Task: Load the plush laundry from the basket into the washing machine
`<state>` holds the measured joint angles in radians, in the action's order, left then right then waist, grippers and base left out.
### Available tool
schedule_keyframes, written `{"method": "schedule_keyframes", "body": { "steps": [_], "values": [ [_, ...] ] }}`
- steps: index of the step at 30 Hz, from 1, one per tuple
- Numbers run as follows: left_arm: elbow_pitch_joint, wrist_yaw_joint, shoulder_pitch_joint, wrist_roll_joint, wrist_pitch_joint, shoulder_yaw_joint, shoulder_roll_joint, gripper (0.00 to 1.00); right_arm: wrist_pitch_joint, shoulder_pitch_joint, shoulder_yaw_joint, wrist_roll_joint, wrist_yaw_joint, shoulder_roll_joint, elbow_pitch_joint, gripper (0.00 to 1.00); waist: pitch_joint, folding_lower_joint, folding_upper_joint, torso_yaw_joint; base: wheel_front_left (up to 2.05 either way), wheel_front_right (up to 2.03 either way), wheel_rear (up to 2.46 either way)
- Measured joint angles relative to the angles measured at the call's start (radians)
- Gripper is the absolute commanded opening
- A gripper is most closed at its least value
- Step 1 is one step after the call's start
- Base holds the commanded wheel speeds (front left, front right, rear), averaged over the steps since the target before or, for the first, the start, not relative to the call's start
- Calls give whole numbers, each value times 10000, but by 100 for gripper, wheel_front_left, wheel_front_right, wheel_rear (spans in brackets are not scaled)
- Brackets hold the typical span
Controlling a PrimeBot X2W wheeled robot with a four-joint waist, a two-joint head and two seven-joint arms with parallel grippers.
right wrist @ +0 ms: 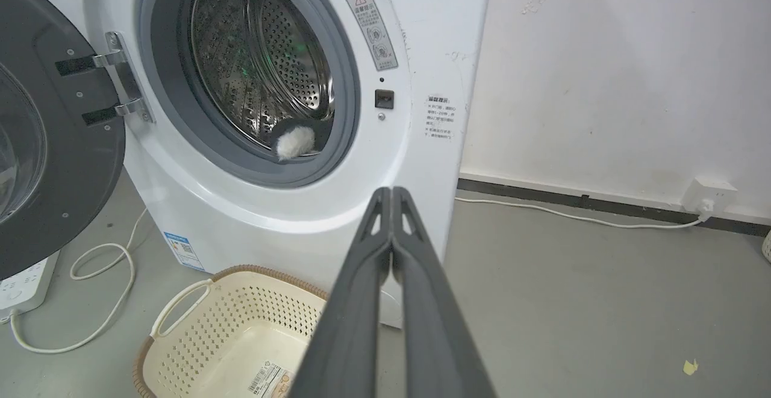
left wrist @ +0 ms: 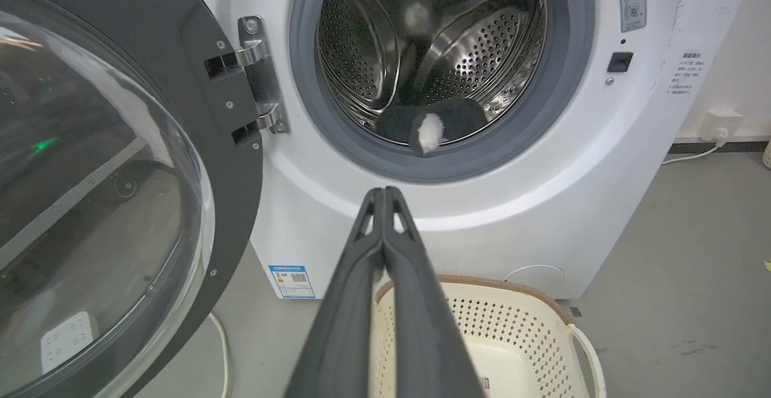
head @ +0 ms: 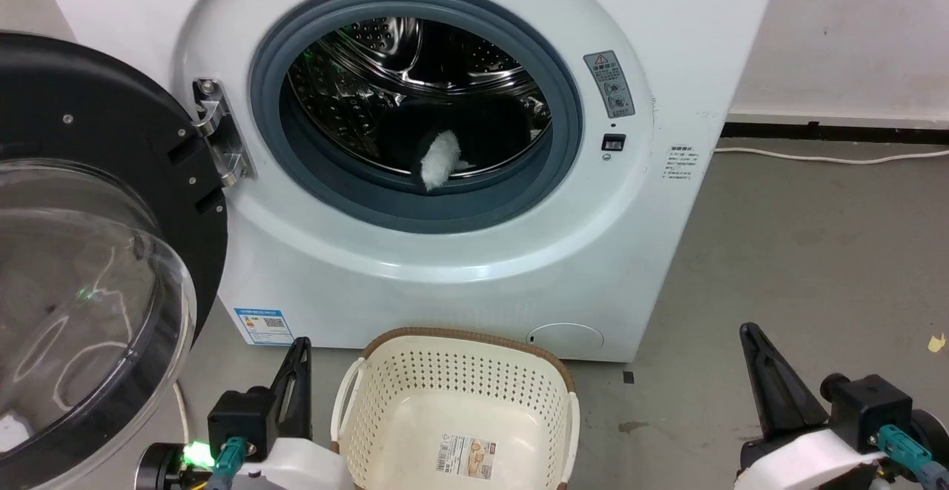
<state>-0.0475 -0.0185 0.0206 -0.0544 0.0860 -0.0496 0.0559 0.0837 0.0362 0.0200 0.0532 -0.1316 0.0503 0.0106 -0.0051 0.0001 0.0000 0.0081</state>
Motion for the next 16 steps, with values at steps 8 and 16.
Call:
{"method": "schedule_keyframes", "body": {
  "steps": [8, 16],
  "values": [
    [115, 38, -6, 104, -240, 98, -19, 0, -211, -57, -46, -111, 0, 0, -10, 0, 13, 0, 0, -20, 0, 0, 0],
    [224, 56, -12, 247, -439, 257, -25, 0, -397, -98, -94, -270, 0, 0, -27, 0, 27, 0, 0, -43, 0, 0, 0]
  ]
}}
